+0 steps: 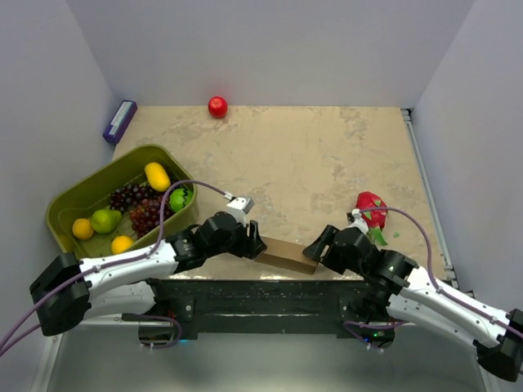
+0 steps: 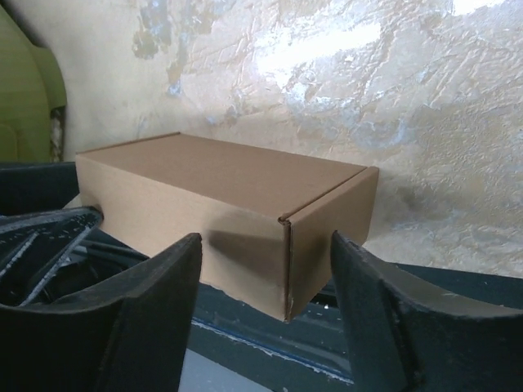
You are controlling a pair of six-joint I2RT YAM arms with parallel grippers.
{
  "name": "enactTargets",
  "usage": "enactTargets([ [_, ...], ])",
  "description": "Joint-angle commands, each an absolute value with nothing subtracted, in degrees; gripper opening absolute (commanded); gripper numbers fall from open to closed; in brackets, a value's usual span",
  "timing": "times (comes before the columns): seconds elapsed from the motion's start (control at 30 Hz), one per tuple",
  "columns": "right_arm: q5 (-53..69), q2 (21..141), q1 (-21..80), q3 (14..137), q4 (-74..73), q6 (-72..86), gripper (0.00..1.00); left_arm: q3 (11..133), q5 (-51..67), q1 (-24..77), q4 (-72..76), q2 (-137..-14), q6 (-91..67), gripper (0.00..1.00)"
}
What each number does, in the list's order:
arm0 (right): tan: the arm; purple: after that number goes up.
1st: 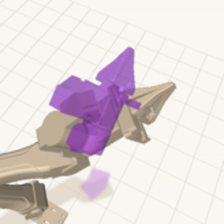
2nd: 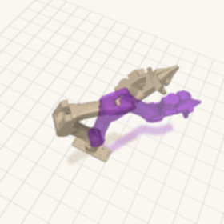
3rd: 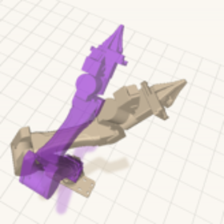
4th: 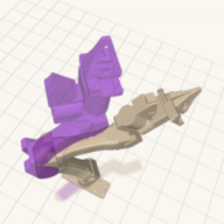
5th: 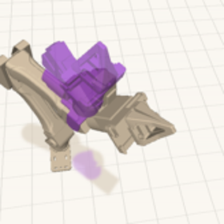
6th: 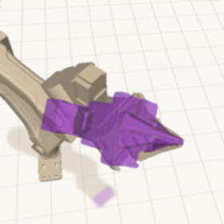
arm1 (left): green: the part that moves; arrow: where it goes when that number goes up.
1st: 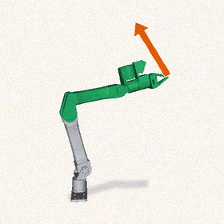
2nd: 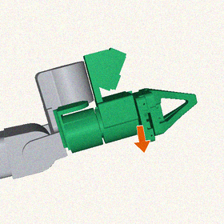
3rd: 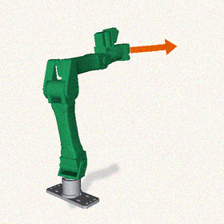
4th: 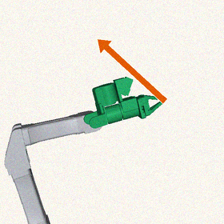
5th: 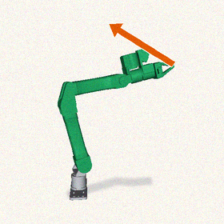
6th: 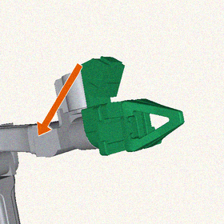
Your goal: Fold the paper box
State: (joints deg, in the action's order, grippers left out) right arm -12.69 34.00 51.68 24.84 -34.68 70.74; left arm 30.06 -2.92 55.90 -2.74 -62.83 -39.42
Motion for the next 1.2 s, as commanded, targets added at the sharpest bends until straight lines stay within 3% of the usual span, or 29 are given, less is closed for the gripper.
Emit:
enactTargets([
  [0.0, -10.5, 35.0, 51.7, 23.3, -29.4, 71.5, 0.62, 29.2, -0.4, 55.5, 3.2, -64.3, -39.1, 0.55],
  [0.13, -10.3, 35.9, 51.7, 22.9, -27.6, 71.0, 0.46, 28.5, 2.3, 55.5, 6.5, -65.8, -39.0, 0.43],
  [0.27, -12.1, 36.9, 51.7, 23.6, -23.2, 69.5, 0.40, 28.2, 3.6, 55.5, 11.2, -67.5, -38.2, 0.31],
  [0.53, -23.4, 48.7, 51.6, 30.5, -14.2, 58.9, 0.26, 32.7, 0.1, 54.8, 21.0, -73.7, -28.0, 0.25],
  [0.73, -34.5, 57.0, 51.2, 39.1, -10.5, 45.5, 0.25, 36.8, -4.5, 54.3, 32.9, -81.7, -15.7, 0.24],
  [1.03, -32.8, 57.8, 51.0, 36.8, -6.4, 43.1, 0.27, 31.4, -2.0, 54.3, 47.4, -87.6, -14.0, 0.25],
  [1.1, -31.2, 55.2, 51.0, 34.3, -6.9, 45.2, 0.32, 29.5, -1.2, 54.4, 47.7, -87.6, -15.1, 0.32],
  [1.17, -30.4, 53.5, 51.0, 32.6, -8.3, 46.9, 0.46, 28.9, -0.8, 54.4, 46.8, -86.9, -15.9, 0.44],
])
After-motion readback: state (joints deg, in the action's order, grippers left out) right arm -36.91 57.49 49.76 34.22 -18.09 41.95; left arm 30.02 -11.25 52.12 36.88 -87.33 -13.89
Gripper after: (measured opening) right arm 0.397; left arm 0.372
